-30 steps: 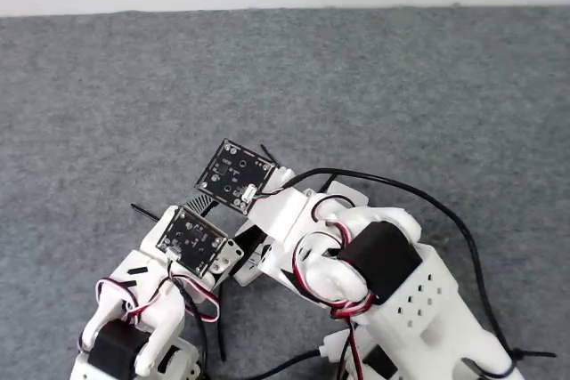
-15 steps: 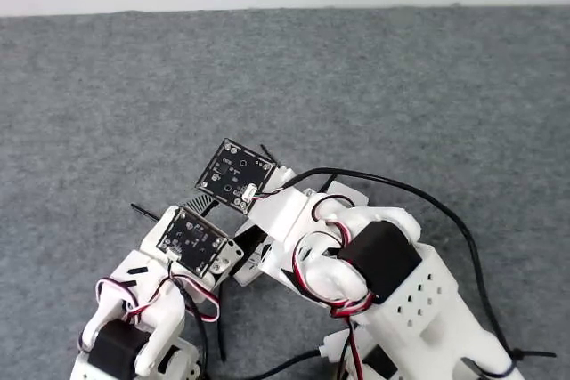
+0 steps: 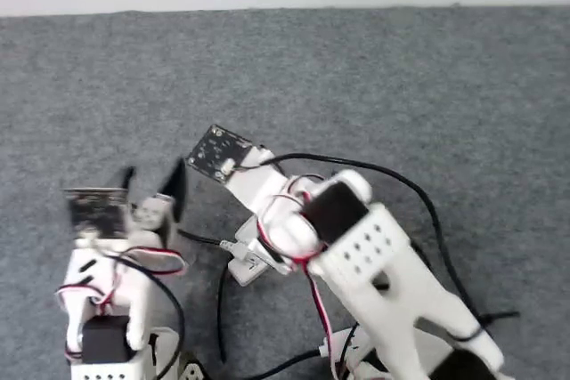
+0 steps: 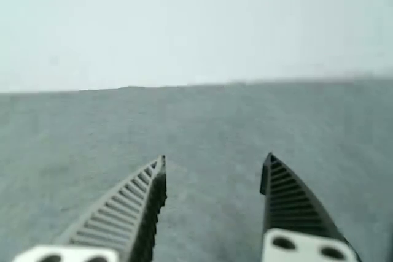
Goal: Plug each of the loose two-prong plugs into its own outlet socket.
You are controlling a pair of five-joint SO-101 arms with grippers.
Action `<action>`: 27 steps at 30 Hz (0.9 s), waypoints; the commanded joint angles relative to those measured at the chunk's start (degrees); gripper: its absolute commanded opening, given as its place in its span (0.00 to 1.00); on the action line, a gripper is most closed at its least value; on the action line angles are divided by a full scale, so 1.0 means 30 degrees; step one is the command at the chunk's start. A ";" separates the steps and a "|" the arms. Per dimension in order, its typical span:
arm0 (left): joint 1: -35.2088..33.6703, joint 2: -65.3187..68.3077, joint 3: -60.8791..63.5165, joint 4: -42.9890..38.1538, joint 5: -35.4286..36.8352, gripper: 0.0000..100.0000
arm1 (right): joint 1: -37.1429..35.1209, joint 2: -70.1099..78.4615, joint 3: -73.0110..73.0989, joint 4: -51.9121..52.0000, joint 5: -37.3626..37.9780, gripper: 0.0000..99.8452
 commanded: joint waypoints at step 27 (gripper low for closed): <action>-0.4278 0.0059 -0.0689 -0.0996 0.2637 0.25 | -0.2271 0.8952 -0.0264 -0.2945 -0.0147 0.01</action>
